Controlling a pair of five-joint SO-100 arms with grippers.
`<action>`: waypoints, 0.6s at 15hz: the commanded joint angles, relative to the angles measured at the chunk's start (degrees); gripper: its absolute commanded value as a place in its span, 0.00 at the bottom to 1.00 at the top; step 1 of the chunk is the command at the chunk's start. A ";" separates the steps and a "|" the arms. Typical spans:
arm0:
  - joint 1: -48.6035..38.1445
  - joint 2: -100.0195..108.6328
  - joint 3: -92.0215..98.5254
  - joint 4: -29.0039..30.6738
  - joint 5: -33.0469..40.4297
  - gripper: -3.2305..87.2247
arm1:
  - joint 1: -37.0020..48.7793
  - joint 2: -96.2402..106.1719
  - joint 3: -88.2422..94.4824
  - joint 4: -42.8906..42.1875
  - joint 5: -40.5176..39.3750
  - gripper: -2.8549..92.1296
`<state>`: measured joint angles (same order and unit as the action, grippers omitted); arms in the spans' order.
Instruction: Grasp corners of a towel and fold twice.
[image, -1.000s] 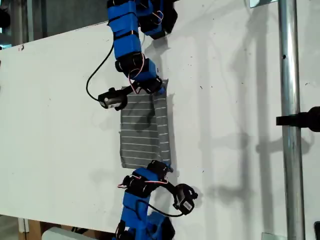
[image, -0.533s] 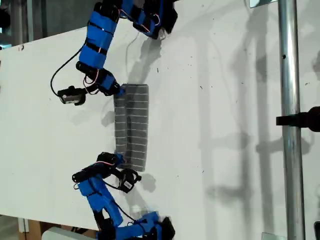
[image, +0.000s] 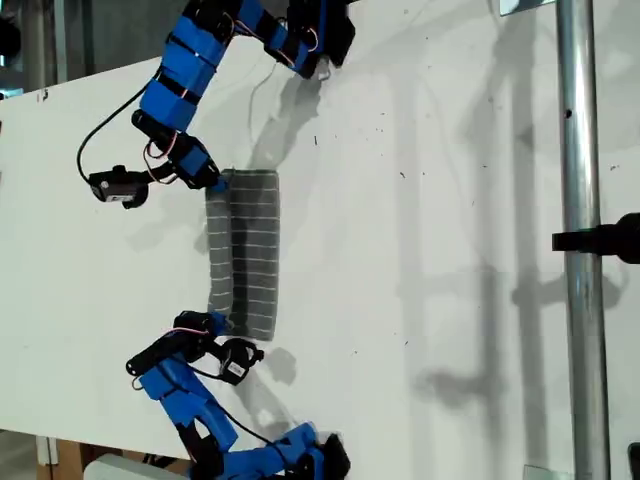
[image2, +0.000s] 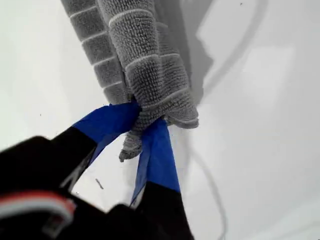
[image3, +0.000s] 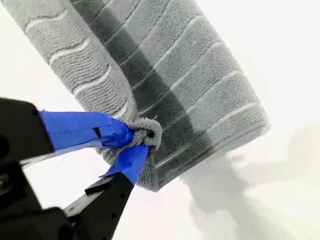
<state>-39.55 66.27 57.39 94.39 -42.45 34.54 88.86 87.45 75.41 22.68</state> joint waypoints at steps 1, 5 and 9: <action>5.45 0.53 1.14 0.70 -3.34 0.02 | -4.04 -0.44 2.20 -1.05 2.90 0.03; 10.63 0.09 7.65 -2.20 -7.91 0.03 | -8.79 -6.06 4.66 -2.11 6.59 0.03; 6.42 -3.25 16.70 -9.32 -8.09 0.06 | -6.86 -14.77 3.96 -5.54 6.68 0.03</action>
<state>-30.41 63.19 73.30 86.22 -50.62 26.28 74.36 92.46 71.02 29.27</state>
